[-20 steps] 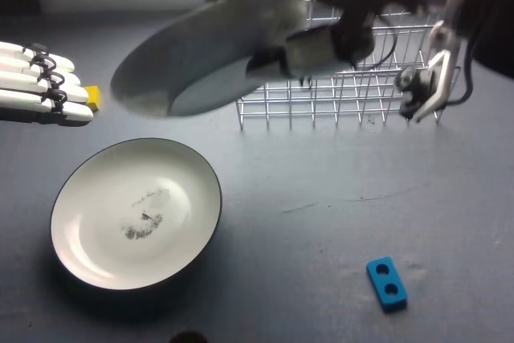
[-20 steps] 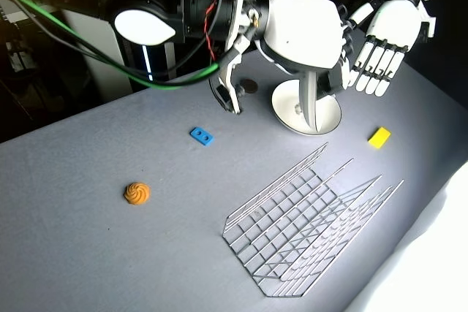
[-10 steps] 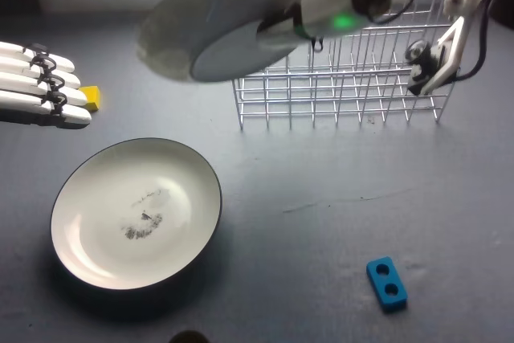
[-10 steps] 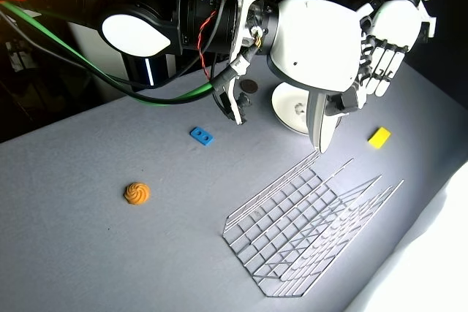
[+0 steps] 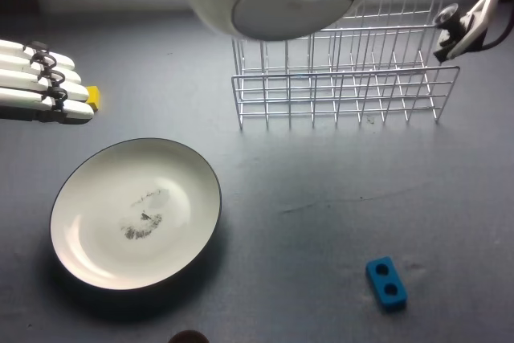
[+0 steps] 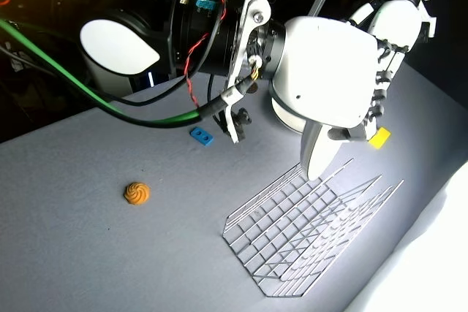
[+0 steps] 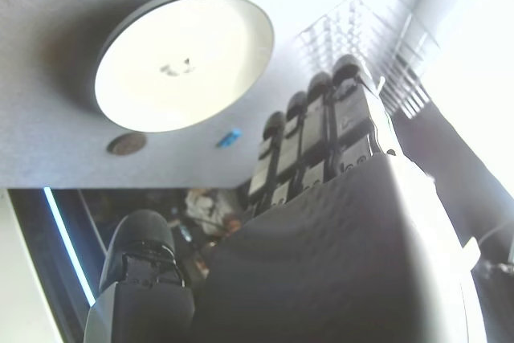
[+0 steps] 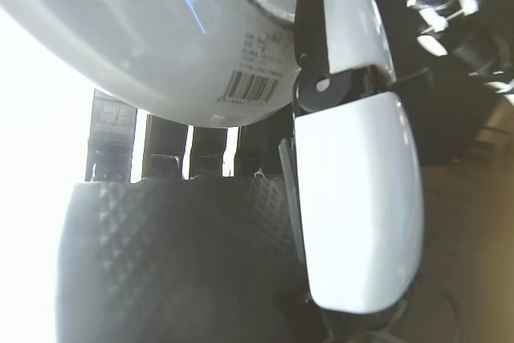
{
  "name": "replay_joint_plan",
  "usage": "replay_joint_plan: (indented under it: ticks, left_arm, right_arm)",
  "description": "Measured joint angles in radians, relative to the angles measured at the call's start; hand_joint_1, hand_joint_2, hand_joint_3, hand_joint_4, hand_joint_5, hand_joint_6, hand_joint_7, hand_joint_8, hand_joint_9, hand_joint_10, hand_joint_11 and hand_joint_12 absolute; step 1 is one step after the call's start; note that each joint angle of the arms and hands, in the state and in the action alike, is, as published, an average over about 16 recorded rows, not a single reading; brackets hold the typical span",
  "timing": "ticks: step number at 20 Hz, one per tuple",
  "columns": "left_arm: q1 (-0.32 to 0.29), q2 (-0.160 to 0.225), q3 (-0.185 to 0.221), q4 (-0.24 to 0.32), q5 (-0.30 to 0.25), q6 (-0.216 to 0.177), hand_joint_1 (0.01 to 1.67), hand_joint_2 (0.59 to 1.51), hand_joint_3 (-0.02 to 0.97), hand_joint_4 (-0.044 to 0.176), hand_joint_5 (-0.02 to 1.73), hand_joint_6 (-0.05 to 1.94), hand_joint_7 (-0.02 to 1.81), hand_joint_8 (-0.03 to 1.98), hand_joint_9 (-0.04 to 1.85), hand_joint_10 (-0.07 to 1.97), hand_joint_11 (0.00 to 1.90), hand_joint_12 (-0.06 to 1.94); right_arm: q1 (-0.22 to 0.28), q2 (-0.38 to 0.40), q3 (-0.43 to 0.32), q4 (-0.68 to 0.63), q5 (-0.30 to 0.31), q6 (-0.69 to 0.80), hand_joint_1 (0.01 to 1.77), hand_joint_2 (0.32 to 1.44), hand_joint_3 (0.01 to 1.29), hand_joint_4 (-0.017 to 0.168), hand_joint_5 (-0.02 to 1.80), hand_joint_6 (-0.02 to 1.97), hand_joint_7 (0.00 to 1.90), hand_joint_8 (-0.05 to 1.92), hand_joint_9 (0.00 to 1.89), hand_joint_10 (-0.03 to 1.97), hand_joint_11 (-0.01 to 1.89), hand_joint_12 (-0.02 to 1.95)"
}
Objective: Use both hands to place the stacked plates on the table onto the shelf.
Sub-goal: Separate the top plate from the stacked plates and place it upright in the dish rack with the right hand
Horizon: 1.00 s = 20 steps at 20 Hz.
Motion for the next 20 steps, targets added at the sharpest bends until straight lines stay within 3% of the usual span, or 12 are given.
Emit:
replay_joint_plan:
  ticks: [10,20]
  left_arm:
    - [-0.015,-0.009,-0.010,0.029,0.004,0.000,0.02,1.166,0.018,0.004,0.04,0.01,0.04,0.00,0.02,0.01,0.01,-0.01]
    - [0.008,-0.048,-0.022,0.054,0.054,0.007,0.02,1.168,0.016,0.005,0.02,0.01,0.02,0.00,0.02,0.01,0.01,-0.01]
  right_arm:
    - [0.018,0.010,0.077,-0.052,-0.043,0.125,1.22,0.98,0.02,-0.001,0.97,0.96,1.06,0.79,1.28,0.02,0.90,1.09]
    - [0.026,0.014,0.159,-0.261,-0.070,0.375,1.22,0.98,0.02,0.005,0.96,0.97,1.07,0.79,1.29,0.02,0.89,1.11]
